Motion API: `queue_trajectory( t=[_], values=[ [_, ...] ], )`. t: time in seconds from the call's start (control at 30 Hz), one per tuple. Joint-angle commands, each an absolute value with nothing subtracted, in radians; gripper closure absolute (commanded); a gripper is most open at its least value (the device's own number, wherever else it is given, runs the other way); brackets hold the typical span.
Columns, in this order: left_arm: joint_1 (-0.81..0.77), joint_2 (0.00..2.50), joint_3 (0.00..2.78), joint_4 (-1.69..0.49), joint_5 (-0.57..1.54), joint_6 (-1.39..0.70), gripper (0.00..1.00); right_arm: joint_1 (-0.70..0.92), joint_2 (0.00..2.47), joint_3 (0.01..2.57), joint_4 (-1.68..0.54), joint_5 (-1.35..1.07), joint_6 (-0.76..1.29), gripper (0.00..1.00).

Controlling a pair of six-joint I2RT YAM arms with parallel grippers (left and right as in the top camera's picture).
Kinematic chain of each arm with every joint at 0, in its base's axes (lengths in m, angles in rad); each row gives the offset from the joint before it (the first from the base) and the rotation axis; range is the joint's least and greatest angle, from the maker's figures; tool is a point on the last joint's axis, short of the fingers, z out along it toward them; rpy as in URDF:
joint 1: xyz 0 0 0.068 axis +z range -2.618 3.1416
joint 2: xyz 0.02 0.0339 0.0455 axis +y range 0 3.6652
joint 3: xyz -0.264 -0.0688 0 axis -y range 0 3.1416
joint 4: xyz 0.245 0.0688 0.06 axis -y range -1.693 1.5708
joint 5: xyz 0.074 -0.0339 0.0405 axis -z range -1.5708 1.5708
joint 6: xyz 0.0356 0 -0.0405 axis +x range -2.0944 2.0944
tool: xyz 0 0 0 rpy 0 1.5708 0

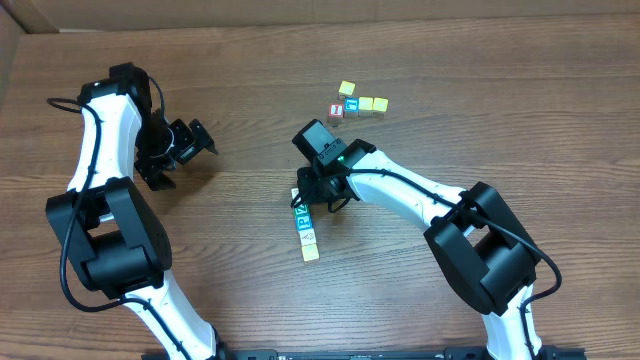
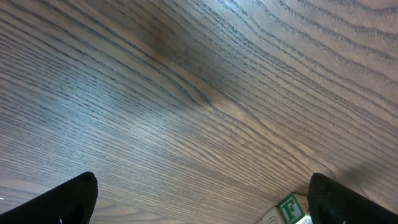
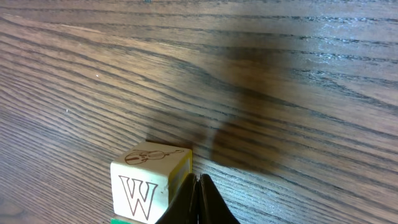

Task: Flip 5 blocks

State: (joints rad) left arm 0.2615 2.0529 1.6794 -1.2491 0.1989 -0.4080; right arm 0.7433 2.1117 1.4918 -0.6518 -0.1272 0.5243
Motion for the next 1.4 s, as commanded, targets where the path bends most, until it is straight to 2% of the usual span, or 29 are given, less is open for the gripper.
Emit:
queue_trajectory(
  t=[0.0, 1.0, 1.37],
  values=[
    [0.251, 2.049, 1.697, -1.248, 0.202, -0.392, 0.0, 0.748, 2.108, 1.489, -0.647, -0.132, 0.53, 0.96],
    [0.251, 2.049, 1.697, -1.248, 0.202, -0.392, 0.0, 0.757, 2.106, 1.498, -0.643, -0.075, 0.519, 0.96],
    [0.251, 2.049, 1.697, -1.248, 0.202, -0.392, 0.0, 0.656, 2.036, 1.72, -0.973, -0.032, 0.437, 0.92]
  ],
)
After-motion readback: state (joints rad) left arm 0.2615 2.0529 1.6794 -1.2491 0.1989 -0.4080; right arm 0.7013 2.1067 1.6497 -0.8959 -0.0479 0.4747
